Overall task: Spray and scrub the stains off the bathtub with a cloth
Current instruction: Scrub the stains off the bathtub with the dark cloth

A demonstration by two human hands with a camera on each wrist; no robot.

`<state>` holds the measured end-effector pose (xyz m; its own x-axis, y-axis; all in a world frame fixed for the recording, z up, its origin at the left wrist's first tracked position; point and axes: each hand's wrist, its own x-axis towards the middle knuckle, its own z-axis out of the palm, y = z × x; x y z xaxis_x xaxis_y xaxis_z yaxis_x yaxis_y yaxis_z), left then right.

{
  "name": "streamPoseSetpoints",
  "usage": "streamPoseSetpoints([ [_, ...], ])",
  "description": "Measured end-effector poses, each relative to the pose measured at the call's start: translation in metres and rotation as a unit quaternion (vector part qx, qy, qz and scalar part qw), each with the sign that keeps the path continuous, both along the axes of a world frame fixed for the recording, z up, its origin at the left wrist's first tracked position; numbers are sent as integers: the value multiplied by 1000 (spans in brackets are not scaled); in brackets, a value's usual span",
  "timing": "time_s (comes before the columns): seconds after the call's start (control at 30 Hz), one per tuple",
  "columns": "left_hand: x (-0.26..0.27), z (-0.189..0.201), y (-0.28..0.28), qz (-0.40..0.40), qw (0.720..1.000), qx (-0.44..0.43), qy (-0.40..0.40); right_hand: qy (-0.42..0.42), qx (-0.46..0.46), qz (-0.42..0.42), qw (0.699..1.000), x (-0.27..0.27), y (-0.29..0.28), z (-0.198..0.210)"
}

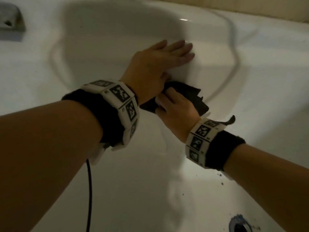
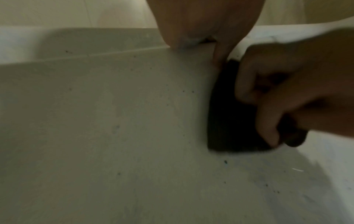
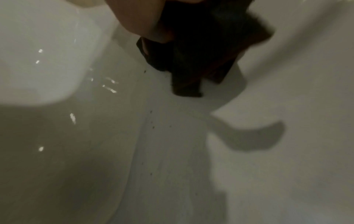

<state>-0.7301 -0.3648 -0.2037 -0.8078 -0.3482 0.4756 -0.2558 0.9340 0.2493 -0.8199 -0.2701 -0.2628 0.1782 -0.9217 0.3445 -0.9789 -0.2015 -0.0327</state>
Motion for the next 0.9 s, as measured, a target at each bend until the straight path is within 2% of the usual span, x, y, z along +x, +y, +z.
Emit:
streamPoseSetpoints([
  [0.07, -1, -4, 0, -3, 1000, -21, 7, 75, 62, 38, 995, 2, -2, -22],
  [0.13, -1, -7, -2, -1, 999, -38, 19, 112, 124, 62, 984, 0, 1, -47],
  [0.23, 0, -10, -2, 8, 998, -60, 20, 121, 295, 23, 948, -5, 10, -76],
  [0.3, 1, -10, 0, 12, 997, -70, 14, 127, 367, 2, 921, -13, 23, -93],
  [0.47, 9, -16, 13, 55, 996, -56, 29, 138, 444, -76, 882, -25, 53, -115],
  [0.5, 17, -31, 23, 51, 996, -59, 37, 140, 452, -84, 877, -29, 61, -119],
  [0.57, 40, -83, 52, 36, 996, -78, 2, 81, 475, -125, 868, -33, 80, -124],
  [0.63, 64, -143, 87, 48, 991, -51, -111, 44, 467, -131, 873, -33, 96, -129],
  [0.67, 72, -167, 104, 71, 976, 18, -206, 39, 450, -128, 883, -33, 105, -134],
  [0.7, 77, -186, 119, 104, 941, 114, -302, 27, 432, -142, 890, -33, 111, -137],
  [0.77, 82, -218, 149, 138, 830, 260, -474, -24, 428, -210, 879, -31, 119, -145],
  [0.8, 80, -231, 163, 147, 796, 301, -505, -44, 444, -233, 864, -30, 120, -151],
  [0.83, 78, -242, 174, 157, 783, 321, -509, -56, 456, -243, 854, -29, 120, -158],
  [0.9, 76, -254, 187, 185, 781, 329, -498, -69, 455, -253, 851, -24, 120, -167],
])
